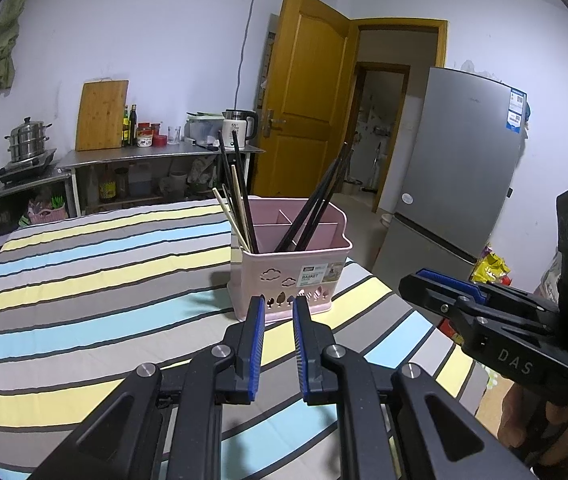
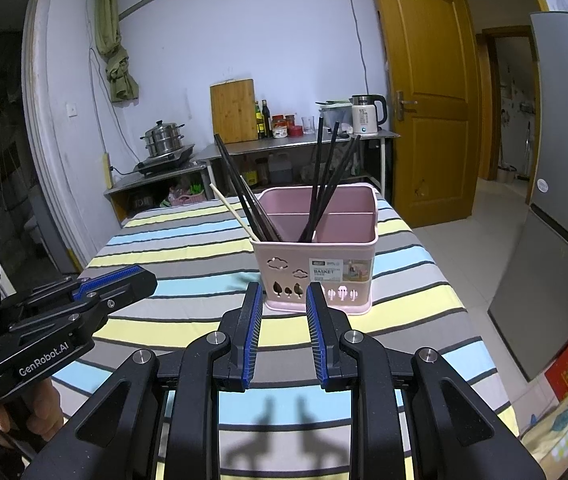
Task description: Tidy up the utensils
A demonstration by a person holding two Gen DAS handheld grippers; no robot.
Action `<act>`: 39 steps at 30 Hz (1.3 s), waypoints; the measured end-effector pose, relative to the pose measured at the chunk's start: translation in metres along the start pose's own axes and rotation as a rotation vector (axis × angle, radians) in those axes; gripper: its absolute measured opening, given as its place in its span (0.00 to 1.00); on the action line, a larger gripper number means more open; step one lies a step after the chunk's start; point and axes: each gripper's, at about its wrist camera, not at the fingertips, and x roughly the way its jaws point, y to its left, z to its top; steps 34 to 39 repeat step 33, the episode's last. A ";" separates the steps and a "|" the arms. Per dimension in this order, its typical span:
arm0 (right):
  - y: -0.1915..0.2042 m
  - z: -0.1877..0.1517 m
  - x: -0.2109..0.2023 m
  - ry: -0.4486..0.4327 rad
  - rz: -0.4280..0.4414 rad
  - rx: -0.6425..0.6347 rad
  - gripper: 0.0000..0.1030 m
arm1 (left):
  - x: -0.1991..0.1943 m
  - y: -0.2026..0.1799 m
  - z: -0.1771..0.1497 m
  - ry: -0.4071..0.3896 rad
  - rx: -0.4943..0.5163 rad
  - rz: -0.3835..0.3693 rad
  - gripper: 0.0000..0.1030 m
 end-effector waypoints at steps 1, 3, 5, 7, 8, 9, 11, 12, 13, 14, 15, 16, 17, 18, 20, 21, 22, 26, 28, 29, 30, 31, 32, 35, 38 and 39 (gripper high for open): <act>0.000 0.000 0.000 0.000 0.000 0.000 0.22 | 0.000 0.000 0.000 0.001 -0.001 0.000 0.13; 0.000 0.000 0.001 0.003 0.001 0.001 0.22 | 0.001 0.000 0.000 0.001 -0.001 0.002 0.13; 0.000 0.000 0.001 0.003 -0.001 0.001 0.22 | 0.001 0.000 0.000 0.002 -0.002 -0.002 0.13; -0.001 0.000 0.001 0.004 0.001 0.001 0.22 | 0.002 0.000 -0.001 0.002 -0.002 -0.001 0.13; -0.001 0.000 0.001 0.004 0.000 0.000 0.22 | 0.002 -0.001 -0.001 0.002 0.001 -0.001 0.13; -0.001 0.000 0.001 0.004 -0.001 0.001 0.22 | 0.002 -0.001 -0.001 0.002 0.002 -0.003 0.13; -0.001 0.000 0.001 0.004 0.000 0.000 0.22 | 0.003 0.000 -0.002 0.004 0.002 -0.010 0.13; -0.001 0.001 0.001 0.004 -0.001 0.000 0.22 | 0.004 0.000 -0.002 0.006 0.001 -0.015 0.13; -0.001 0.001 0.001 0.005 0.000 0.001 0.22 | 0.004 0.000 -0.003 0.006 0.003 -0.017 0.13; -0.001 0.000 0.001 0.005 0.000 0.000 0.22 | 0.005 0.000 -0.004 0.009 0.006 -0.020 0.13; -0.001 0.001 0.001 0.004 -0.001 0.000 0.22 | 0.006 -0.001 -0.005 0.012 0.009 -0.017 0.13; -0.001 0.000 0.001 0.005 -0.001 -0.001 0.22 | 0.007 -0.001 -0.006 0.014 0.015 -0.009 0.13; -0.001 0.000 0.001 0.005 -0.001 0.000 0.22 | 0.007 -0.002 -0.007 0.016 0.019 -0.008 0.13; -0.001 0.001 0.001 0.005 -0.001 0.000 0.22 | 0.008 -0.002 -0.009 0.019 0.018 -0.008 0.13; -0.001 0.000 0.002 0.008 -0.002 0.000 0.22 | 0.009 -0.002 -0.010 0.023 0.014 -0.015 0.13; -0.001 -0.001 0.002 0.009 -0.003 0.000 0.22 | 0.010 -0.002 -0.011 0.026 0.013 -0.017 0.13; -0.002 -0.001 0.002 0.010 -0.003 0.000 0.22 | 0.011 -0.002 -0.012 0.028 0.011 -0.017 0.13; -0.002 -0.002 0.002 0.010 -0.004 -0.001 0.22 | 0.010 -0.001 -0.013 0.025 0.008 -0.018 0.13; -0.001 -0.002 0.002 0.011 -0.004 0.000 0.22 | 0.009 -0.002 -0.013 0.018 0.012 -0.011 0.13; -0.002 -0.002 0.002 0.012 -0.004 0.000 0.22 | 0.009 -0.001 -0.013 0.017 0.012 -0.011 0.13; -0.001 -0.003 0.002 0.012 -0.004 0.000 0.22 | 0.008 -0.001 -0.013 0.015 0.012 -0.007 0.13; -0.001 -0.003 0.001 0.012 -0.004 0.000 0.22 | 0.008 -0.001 -0.013 0.015 0.013 -0.004 0.13; -0.001 -0.003 0.001 0.012 -0.004 -0.001 0.22 | 0.008 -0.002 -0.013 0.015 0.014 -0.002 0.13; -0.001 -0.003 0.002 0.012 -0.004 0.000 0.22 | 0.008 -0.002 -0.013 0.015 0.015 -0.001 0.13; -0.001 -0.003 0.002 0.012 -0.004 0.000 0.22 | 0.008 -0.002 -0.013 0.015 0.015 -0.001 0.13; -0.001 -0.003 0.002 0.012 -0.004 0.000 0.22 | 0.008 -0.002 -0.013 0.015 0.015 -0.001 0.13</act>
